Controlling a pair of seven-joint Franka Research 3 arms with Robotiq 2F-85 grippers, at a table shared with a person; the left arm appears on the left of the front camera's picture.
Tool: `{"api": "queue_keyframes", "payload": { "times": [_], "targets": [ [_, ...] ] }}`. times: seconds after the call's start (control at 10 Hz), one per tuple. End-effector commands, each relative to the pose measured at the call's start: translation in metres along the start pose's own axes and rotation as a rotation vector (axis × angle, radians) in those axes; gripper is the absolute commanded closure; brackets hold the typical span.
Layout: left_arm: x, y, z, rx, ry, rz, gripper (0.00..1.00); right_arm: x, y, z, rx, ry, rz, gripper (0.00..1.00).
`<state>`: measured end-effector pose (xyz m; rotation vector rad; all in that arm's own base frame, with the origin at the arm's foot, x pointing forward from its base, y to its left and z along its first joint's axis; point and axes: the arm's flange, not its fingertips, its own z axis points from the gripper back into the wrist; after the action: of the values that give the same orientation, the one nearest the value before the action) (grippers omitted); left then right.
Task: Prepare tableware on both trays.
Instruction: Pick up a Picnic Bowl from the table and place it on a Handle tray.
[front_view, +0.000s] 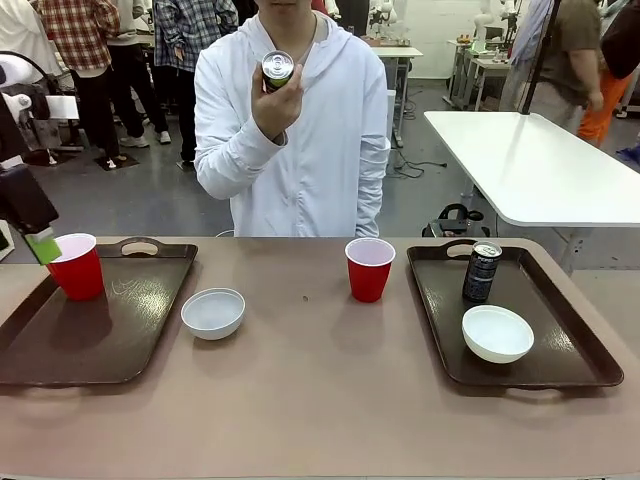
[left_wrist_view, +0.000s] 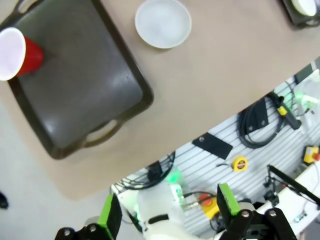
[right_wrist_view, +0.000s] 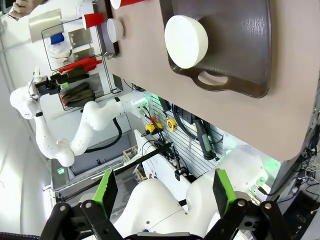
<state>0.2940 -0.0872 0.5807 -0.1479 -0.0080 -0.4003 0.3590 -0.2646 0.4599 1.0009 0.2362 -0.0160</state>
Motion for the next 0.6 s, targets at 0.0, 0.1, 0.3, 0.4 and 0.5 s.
{"api": "queue_keyframes", "payload": {
  "times": [0.0, 0.1, 0.3, 0.4, 0.5],
  "targets": [
    [0.019, 0.003, -0.003, 0.028, 0.008, 0.051, 0.0, 0.001, 0.001, 0.0, 0.01, -0.008, -0.007, 0.0],
    [0.023, 0.004, -0.005, 0.035, 0.005, 0.065, 0.0, 0.001, 0.001, 0.0, 0.01, -0.008, -0.007, 0.0],
    [0.039, -0.004, -0.018, 0.068, -0.068, 0.141, 0.0, 0.001, 0.001, 0.0, 0.01, -0.008, -0.007, 0.0],
    [0.068, -0.007, -0.037, 0.067, -0.084, 0.198, 0.0, 0.001, 0.001, 0.0, 0.01, -0.008, -0.007, 0.0],
    [0.083, -0.005, -0.047, 0.058, -0.081, 0.221, 0.0, 0.001, 0.001, 0.0, 0.01, -0.008, -0.007, 0.0]
  ]
}}
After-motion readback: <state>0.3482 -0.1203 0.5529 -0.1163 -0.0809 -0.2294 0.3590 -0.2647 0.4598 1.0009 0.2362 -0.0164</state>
